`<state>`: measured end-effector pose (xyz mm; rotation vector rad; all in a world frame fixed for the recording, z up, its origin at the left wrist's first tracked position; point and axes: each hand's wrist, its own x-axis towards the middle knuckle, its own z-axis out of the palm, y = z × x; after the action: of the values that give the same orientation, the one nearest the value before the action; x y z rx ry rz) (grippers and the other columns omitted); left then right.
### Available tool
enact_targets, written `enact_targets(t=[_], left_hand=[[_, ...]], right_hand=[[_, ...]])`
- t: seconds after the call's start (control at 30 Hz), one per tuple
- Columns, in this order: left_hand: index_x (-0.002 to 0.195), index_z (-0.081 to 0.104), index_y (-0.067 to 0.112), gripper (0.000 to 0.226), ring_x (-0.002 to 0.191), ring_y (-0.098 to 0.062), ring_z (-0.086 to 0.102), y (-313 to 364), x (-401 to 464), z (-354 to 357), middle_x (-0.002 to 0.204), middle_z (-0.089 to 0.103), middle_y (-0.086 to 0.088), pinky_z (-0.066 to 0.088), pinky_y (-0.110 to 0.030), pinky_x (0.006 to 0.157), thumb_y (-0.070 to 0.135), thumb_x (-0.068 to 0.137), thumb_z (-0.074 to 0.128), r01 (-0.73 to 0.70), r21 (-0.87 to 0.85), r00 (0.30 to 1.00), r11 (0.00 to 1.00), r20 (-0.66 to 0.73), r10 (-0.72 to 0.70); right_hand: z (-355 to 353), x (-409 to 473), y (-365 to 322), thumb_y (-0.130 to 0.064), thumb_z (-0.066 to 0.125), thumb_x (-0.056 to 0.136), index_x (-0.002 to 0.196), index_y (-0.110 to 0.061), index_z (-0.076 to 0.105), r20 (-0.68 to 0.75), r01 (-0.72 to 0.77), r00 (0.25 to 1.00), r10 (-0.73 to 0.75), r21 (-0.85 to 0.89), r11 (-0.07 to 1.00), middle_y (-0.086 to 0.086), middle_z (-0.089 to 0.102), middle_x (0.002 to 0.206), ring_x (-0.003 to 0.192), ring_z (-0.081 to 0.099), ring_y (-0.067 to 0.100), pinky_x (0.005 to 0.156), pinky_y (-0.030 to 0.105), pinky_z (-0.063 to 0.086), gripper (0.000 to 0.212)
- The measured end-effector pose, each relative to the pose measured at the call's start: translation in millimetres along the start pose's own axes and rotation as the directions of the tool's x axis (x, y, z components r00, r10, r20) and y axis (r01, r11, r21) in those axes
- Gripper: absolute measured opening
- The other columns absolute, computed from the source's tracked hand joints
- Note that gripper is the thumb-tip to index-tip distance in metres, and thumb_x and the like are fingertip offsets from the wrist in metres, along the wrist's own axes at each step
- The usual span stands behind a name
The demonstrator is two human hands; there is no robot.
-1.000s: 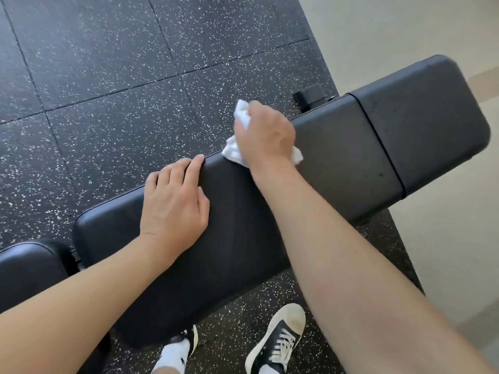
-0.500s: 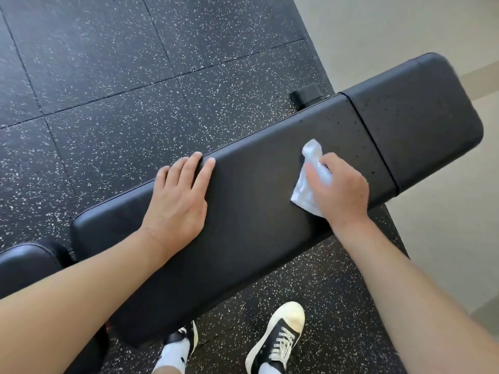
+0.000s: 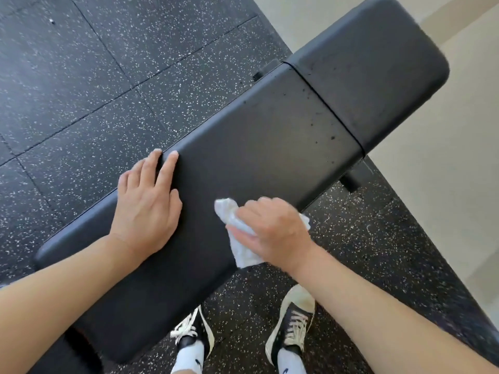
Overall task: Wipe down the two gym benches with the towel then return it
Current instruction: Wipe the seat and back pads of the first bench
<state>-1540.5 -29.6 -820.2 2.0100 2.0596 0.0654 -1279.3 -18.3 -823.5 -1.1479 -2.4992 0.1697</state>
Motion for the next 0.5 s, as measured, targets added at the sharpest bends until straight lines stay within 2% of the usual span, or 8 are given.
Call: enact_targets(t=[0.07,0.13,0.2,0.23,0.27,0.37,0.43,0.5], left_hand=[[0.16,0.032,0.011,0.067,0.139,-0.048,0.039,19.3,14.2,1.8,0.161,0.034,-0.025,0.03,-0.063,0.115,0.034,0.098,0.037,0.014,0.006,1.0,1.0,0.001,-0.014],[0.161,0.031,0.01,0.069,0.14,-0.049,0.037,40.2,27.9,6.5,0.161,0.033,-0.027,0.027,-0.065,0.116,0.036,0.097,0.037,0.052,0.02,0.999,0.998,-0.015,-0.052],[0.161,0.029,0.011,0.069,0.142,-0.047,0.036,59.8,43.6,10.3,0.162,0.033,-0.024,0.025,-0.066,0.117,0.037,0.098,0.035,0.096,0.014,0.995,0.995,-0.029,-0.095],[0.161,0.029,0.012,0.068,0.142,-0.045,0.036,68.6,51.7,11.6,0.161,0.034,-0.021,0.026,-0.066,0.117,0.039,0.098,0.034,0.127,-0.001,0.991,0.992,-0.037,-0.127],[0.161,0.029,0.014,0.067,0.141,-0.043,0.037,76.3,59.2,12.9,0.161,0.036,-0.018,0.026,-0.065,0.117,0.04,0.099,0.033,0.166,-0.023,0.985,0.986,-0.046,-0.167],[0.158,0.034,0.022,0.062,0.137,-0.039,0.041,88.2,77.4,17.2,0.155,0.045,-0.01,0.026,-0.059,0.116,0.041,0.099,0.032,0.285,-0.074,0.954,0.956,-0.079,-0.291],[0.153,0.043,0.027,0.057,0.134,-0.037,0.045,88.9,86.8,17.5,0.149,0.052,-0.009,0.026,-0.054,0.116,0.041,0.099,0.031,0.384,-0.127,0.914,0.915,-0.087,-0.396],[0.145,0.054,0.029,0.056,0.131,-0.037,0.049,87.7,99.0,14.4,0.142,0.059,-0.009,0.028,-0.052,0.114,0.039,0.097,0.025,0.5,-0.189,0.852,0.845,-0.072,-0.519]], right_hand=[[-15.5,8.6,56.3,-0.023,0.07,0.085,0.089,-0.021,0.062,-0.111,-0.203,0.976,0.185,-0.183,0.962,-0.003,0.039,0.062,0.053,0.038,0.024,0.049,0.032,0.033,0.009],[-28.8,16.3,99.6,-0.021,0.059,0.081,0.097,-0.019,0.065,-0.17,-0.414,0.909,0.38,-0.281,0.866,-0.003,0.035,0.06,0.053,0.032,0.025,0.05,0.027,0.026,0.017],[-36.1,24.9,111.4,-0.021,0.056,0.082,0.08,-0.014,0.061,-0.234,-0.607,0.789,0.568,-0.155,0.78,0.0,0.045,0.057,0.049,0.046,0.032,0.05,0.024,0.03,0.009],[-34.9,27.7,102.8,-0.022,0.056,0.085,0.072,-0.013,0.057,-0.256,-0.659,0.74,0.622,-0.087,0.747,0.003,0.05,0.059,0.051,0.052,0.033,0.05,0.026,0.034,0.015],[-27.8,26.8,87.0,-0.022,0.053,0.088,0.07,-0.014,0.055,-0.252,-0.655,0.74,0.623,-0.063,0.753,0.003,0.052,0.061,0.054,0.055,0.032,0.049,0.029,0.038,0.02],[-5.8,20.8,8.5,-0.023,0.055,0.095,0.074,-0.017,0.059,-0.126,-0.467,0.876,0.465,0.02,0.884,0.002,0.051,0.065,0.058,0.05,0.029,0.051,0.041,0.04,0.022],[6.8,8.0,-37.9,-0.025,0.06,0.096,0.082,-0.016,0.068,-0.066,-0.297,0.951,0.302,0.076,0.952,0.001,0.048,0.065,0.058,0.046,0.027,0.052,0.04,0.033,0.018],[9.2,-4.6,-56.8,-0.027,0.061,0.096,0.086,-0.016,0.067,0.047,-0.124,0.992,0.12,0.108,0.986,-0.001,0.049,0.07,0.062,0.044,0.023,0.055,0.038,0.029,0.015]])
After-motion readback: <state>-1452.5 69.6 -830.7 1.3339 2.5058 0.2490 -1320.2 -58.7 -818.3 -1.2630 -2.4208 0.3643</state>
